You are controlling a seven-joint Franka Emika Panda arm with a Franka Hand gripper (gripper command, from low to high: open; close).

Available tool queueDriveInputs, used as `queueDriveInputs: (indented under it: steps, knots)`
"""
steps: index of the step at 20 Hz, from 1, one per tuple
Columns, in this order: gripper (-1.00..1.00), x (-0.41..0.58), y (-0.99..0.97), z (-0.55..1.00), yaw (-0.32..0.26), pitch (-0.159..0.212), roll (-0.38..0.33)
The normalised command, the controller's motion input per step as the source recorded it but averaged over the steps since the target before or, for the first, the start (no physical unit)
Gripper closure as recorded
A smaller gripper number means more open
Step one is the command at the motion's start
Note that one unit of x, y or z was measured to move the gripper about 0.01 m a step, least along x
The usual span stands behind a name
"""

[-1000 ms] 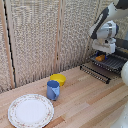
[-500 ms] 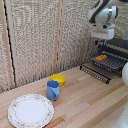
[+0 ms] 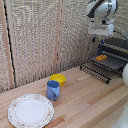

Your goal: Kindly employ your clamp to softly take hold of the bread. Delicately rest it on the oven pan, verifying that it is even on the surface. Using your clamp and attentiveness, smoothly glide the pan into the oven and along the appropriate brackets, securing it in position.

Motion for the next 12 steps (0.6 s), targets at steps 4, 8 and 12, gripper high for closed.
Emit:
queueDriveInputs:
  steps: [4, 8, 12]
  knots:
    - [-1.00, -0.325, 0.00, -0.06, 0.327, 0.000, -0.040]
    - [-1.00, -0.314, 0.00, 0.00, 0.309, 0.024, -0.080]
    - [-1.00, -0.238, 0.23, 0.44, 0.222, 0.103, -0.100]
